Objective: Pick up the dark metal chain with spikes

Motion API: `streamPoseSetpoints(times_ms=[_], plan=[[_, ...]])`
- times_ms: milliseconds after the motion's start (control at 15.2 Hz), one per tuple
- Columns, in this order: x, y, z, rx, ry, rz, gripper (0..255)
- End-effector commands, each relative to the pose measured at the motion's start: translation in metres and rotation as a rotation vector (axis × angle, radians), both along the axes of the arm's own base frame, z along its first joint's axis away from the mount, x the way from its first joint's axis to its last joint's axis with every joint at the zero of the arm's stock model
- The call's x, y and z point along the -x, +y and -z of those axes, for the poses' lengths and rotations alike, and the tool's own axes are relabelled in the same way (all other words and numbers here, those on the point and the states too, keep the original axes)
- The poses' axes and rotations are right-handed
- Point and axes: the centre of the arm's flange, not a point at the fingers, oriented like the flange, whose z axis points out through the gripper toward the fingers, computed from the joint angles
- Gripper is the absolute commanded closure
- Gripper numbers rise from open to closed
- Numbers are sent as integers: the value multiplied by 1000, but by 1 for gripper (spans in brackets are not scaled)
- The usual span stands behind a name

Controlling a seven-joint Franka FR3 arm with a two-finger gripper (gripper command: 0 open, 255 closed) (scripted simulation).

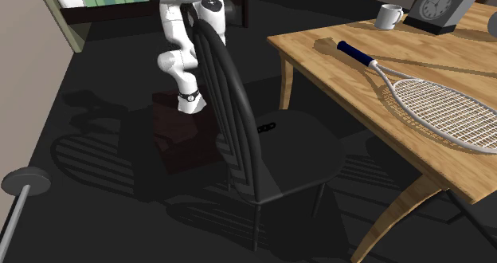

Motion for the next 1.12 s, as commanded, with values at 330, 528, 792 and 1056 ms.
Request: streamPoseSetpoints(times_ms=[330, 528, 792, 1056], plan=[[-59, 69, 41, -7, -23, 49, 0], [-85, 94, 54, -1, -34, 112, 0], [-124, 123, 71, 6, -49, 195, 0], [-164, 149, 87, 13, -63, 279, 0]])
